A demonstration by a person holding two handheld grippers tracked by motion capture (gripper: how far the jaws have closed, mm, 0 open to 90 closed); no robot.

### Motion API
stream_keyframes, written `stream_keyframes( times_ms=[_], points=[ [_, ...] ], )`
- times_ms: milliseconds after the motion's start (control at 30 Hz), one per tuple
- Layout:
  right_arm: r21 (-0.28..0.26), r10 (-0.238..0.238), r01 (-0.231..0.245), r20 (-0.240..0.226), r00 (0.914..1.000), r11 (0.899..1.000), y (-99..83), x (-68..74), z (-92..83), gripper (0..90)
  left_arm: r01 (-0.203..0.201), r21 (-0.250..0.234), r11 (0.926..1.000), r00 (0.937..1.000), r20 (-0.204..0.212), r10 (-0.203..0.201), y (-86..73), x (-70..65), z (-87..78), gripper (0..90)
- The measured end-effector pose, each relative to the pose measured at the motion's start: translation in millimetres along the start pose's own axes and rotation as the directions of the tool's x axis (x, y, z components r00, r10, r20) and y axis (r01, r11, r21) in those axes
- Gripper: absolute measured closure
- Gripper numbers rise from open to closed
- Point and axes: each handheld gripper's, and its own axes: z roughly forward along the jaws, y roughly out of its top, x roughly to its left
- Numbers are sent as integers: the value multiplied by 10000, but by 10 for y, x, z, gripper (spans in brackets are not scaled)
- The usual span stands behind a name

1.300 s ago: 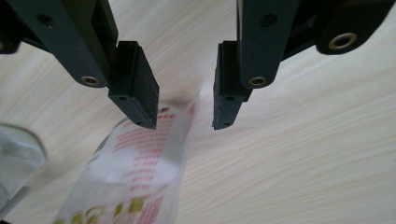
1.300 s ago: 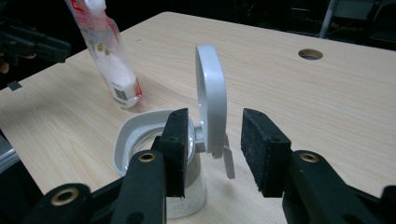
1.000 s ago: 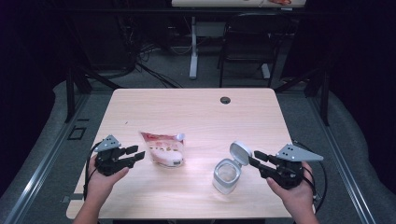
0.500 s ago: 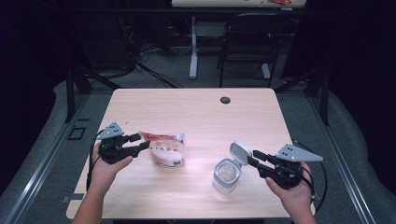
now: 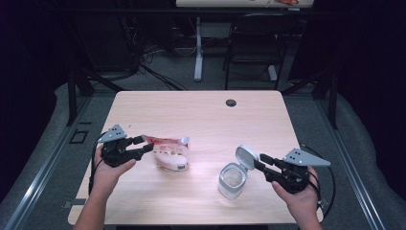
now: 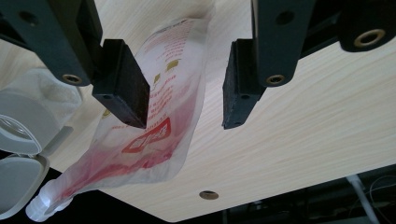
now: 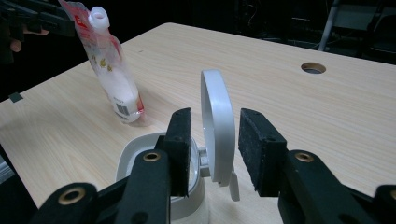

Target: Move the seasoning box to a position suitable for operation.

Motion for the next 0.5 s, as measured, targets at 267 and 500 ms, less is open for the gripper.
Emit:
stream_keyframes(
  times_ms=[267, 500],
  points=[
    [16, 43, -43, 1, 10000, 10000, -6, 5, 27, 642, -10, -119, 9999, 9999, 107, 11, 25, 17, -7, 557],
    [-11, 63, -63, -8, 10000, 10000, -13, 19, 29, 639, -38, -29, 10000, 10000, 43, 38, 31, 25, 2, 580]
  ],
)
